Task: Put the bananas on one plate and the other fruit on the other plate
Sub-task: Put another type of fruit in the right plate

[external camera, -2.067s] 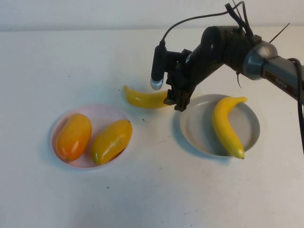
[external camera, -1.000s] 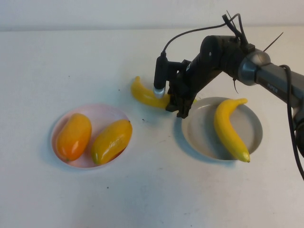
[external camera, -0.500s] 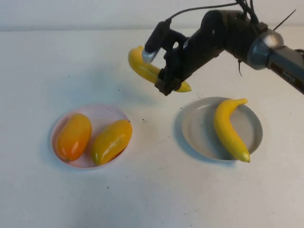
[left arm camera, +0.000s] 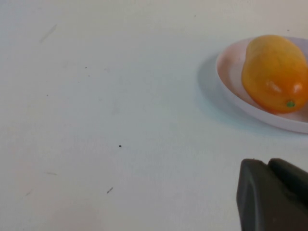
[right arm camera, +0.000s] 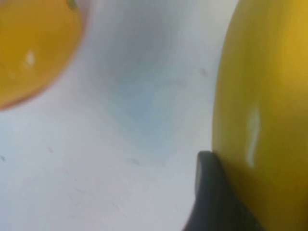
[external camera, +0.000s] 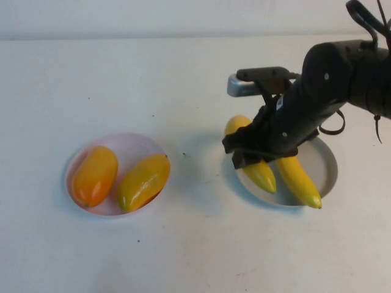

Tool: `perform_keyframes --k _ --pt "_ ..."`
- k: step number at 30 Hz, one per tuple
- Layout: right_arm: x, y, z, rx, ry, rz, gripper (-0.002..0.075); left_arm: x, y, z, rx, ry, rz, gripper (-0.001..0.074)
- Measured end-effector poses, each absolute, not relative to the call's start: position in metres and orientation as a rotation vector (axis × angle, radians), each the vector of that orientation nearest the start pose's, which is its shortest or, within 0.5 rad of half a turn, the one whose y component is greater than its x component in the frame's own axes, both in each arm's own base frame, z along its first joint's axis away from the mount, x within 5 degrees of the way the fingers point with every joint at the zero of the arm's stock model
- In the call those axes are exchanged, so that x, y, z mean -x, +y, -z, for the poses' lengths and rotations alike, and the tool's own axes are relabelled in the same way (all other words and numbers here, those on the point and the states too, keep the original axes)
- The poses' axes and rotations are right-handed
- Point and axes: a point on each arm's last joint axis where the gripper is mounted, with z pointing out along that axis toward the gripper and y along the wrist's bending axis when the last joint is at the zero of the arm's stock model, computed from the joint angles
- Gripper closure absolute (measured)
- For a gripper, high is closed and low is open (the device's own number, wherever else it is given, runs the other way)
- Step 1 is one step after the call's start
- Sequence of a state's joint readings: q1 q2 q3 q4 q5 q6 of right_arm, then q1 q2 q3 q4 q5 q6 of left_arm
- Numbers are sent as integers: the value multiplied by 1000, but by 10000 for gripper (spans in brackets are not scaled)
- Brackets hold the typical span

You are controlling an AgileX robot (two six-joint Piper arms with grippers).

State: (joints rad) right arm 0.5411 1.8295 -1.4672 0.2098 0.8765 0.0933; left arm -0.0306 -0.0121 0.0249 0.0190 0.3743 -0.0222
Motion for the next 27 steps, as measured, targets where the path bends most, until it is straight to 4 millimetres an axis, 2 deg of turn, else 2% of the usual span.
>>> perform_keyframes --k 4,8,16,21,27 --pt "-320 208 -238 477 2807 -394 402 -52 -1 -172 -20 1871 18 733" --pt "-320 206 -229 492 2823 -351 402 -52 -1 -172 -20 1871 18 733" --pt "-323 204 -226 513 2818 -311 398 -52 -1 -172 -20 1871 18 733" --pt "-323 204 -226 513 2818 -311 319 -52 -1 -172 -20 1871 18 733" --pt "-321 205 -230 470 2819 -324 298 -52 -1 -172 -20 1871 18 733"
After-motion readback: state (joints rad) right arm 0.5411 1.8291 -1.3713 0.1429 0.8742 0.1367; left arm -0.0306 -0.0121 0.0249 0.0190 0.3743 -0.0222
